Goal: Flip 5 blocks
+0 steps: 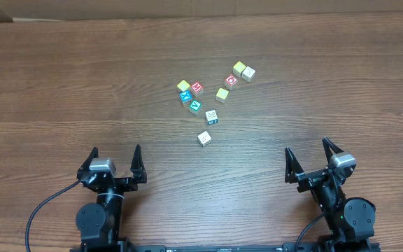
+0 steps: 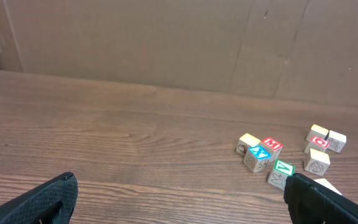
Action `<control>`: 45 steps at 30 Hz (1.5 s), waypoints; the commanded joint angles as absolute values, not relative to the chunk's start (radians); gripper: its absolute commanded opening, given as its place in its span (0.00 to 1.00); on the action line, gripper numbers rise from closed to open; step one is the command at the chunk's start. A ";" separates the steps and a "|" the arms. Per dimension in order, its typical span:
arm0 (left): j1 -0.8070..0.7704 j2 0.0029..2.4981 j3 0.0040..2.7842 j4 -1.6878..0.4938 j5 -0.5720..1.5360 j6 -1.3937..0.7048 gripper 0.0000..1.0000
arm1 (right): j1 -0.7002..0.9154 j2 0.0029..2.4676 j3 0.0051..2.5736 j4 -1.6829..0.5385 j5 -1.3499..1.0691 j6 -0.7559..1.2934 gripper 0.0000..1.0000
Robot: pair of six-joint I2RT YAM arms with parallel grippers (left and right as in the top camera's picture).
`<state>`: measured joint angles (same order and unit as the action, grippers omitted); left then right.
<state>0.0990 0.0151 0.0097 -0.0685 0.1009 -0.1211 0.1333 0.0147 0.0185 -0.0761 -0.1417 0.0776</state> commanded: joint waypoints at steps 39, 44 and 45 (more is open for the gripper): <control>0.104 0.048 0.059 -0.149 0.305 -0.146 1.00 | 0.139 0.005 0.057 -0.072 -0.287 0.193 1.00; 0.104 0.197 0.185 -0.239 0.304 -0.107 1.00 | 0.139 0.072 0.175 -0.132 -0.308 0.214 1.00; 0.104 0.249 0.223 -0.248 0.304 -0.104 1.00 | 0.139 0.102 0.209 -0.144 -0.318 0.214 1.00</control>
<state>0.0990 0.1444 0.1093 -0.2359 0.2714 -0.1284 0.1333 0.0467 0.0906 -0.1349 -0.2729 0.1909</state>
